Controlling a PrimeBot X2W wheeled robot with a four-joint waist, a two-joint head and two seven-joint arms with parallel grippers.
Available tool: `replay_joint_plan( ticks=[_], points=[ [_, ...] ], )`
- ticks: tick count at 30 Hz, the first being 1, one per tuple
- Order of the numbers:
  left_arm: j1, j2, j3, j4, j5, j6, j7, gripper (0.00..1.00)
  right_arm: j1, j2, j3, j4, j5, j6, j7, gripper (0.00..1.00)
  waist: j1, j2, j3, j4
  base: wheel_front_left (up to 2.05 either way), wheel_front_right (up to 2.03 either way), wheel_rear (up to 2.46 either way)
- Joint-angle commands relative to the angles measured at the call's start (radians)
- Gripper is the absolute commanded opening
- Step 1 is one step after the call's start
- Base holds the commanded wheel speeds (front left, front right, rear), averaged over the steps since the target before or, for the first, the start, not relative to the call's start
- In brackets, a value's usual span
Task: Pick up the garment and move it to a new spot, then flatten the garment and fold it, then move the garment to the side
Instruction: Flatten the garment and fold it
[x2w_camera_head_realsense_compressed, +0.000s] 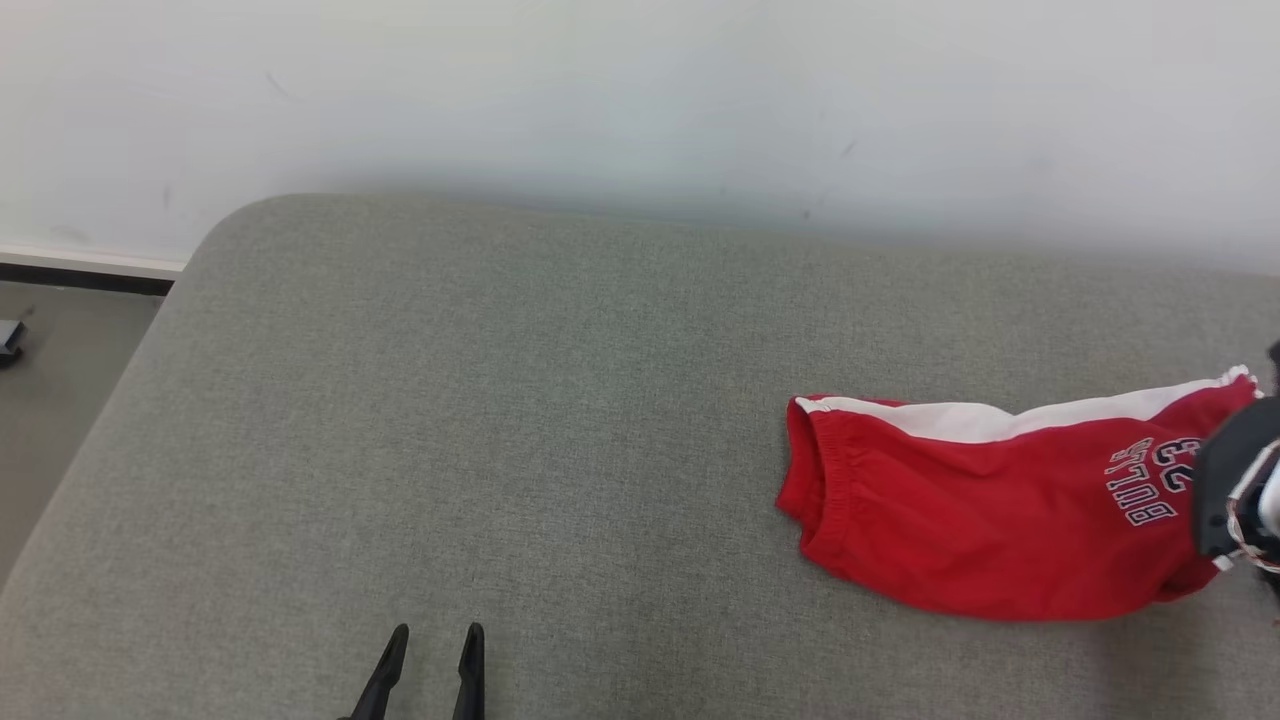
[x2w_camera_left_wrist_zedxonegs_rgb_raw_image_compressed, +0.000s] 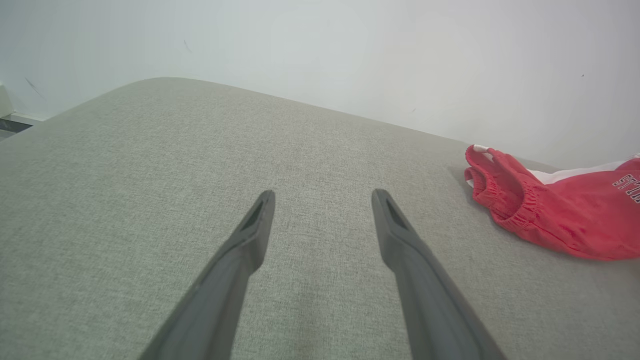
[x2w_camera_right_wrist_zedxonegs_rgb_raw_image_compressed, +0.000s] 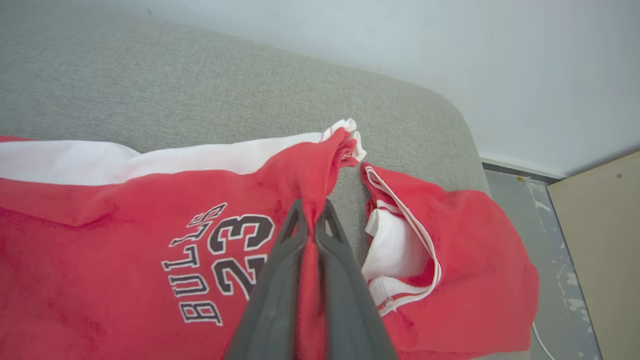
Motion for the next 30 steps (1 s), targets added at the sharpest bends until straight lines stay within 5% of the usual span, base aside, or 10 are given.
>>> replay_joint_plan(
  ticks=[1,11,21,30],
  points=[
    [0.016,-0.004,0.004,0.004,0.002,-0.003,-0.003,1.0,0.015,0.011,0.016,-0.021,0.01,-0.003,0.008,0.0,0.0,-0.0001,-0.008,0.001,0.0,0.0,0.0],
    [0.017,-0.013,0.0,0.011,0.003,-0.013,-0.003,1.0,-0.016,0.06,0.228,-0.152,0.114,-0.003,0.091,0.0,0.0,-0.0001,-0.017,0.021,0.0,0.0,0.0],
    [0.017,-0.018,-0.009,0.016,-0.01,-0.016,-0.003,1.0,-0.077,0.126,0.414,-0.087,0.189,-0.003,0.112,0.0,0.0,-0.0001,-0.012,0.079,0.0,0.0,0.0],
    [0.003,-0.018,-0.018,0.015,-0.019,-0.013,-0.003,1.0,-0.113,0.172,0.463,0.029,0.218,-0.003,0.072,0.0,0.0,-0.0001,0.006,0.12,0.0,0.0,0.0]
  ],
)
